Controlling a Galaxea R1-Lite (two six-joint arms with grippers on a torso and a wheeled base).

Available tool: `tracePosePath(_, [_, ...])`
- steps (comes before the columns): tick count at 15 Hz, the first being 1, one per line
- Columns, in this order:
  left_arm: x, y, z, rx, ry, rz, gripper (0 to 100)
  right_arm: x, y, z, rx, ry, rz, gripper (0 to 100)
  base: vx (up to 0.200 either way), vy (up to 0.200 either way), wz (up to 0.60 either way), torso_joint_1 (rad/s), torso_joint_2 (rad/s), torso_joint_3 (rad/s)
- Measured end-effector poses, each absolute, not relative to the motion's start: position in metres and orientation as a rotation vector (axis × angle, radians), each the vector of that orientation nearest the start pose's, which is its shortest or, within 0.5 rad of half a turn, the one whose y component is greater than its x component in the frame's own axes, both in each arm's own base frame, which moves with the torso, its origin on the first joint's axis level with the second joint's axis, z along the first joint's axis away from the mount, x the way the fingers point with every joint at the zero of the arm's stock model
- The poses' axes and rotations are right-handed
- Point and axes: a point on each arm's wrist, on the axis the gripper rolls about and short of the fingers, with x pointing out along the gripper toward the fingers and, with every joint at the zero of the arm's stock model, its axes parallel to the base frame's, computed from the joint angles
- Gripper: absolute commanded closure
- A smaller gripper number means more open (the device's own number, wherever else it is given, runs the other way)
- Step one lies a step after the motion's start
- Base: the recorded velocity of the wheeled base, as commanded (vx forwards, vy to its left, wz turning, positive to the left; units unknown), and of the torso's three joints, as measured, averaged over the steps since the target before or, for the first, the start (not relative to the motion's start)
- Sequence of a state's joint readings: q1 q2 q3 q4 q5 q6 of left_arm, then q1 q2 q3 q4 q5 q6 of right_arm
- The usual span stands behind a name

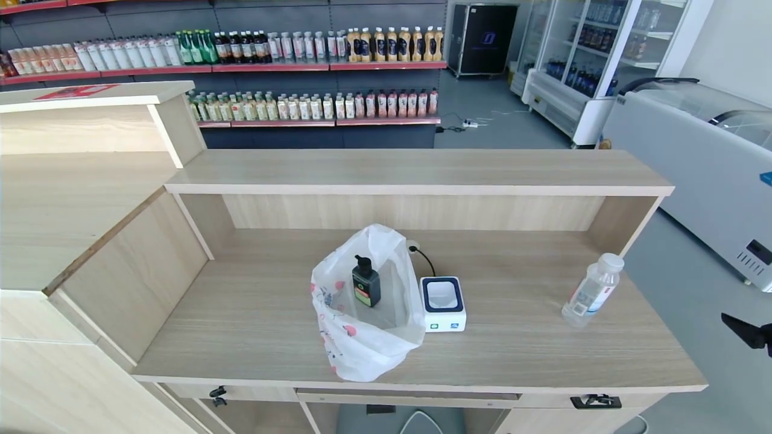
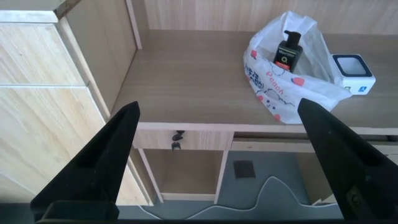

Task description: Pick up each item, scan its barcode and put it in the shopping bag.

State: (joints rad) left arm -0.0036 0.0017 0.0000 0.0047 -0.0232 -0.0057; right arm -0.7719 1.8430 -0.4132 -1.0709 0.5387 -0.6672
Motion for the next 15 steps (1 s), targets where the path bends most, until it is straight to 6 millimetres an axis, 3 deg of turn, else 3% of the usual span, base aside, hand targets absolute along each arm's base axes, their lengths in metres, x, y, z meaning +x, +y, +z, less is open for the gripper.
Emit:
tracePosePath(3, [-0.023,0.000,0.075,-0.006,0.006,-0.027,0,0.203,-0.201,0.066,-0.399,0.387,-0.101,0,0.000,0.000,0.00,0.000,0.00,0.000])
tracePosePath(7, [-0.023,0.000,0.075,-0.006,0.006,-0.027,0,0.213,-0.214,0.046,-0.349,0.368,-0.008,0,0.000,0.000,0.00,0.000,0.00,0.000])
tracePosePath(15, [-0.023,0.000,0.075,-0.006,0.006,-0.027,0,0.259,-0.210,0.034,-0.377,0.322,0.117,0,0.000,0.000,0.00,0.000,0.00,0.000])
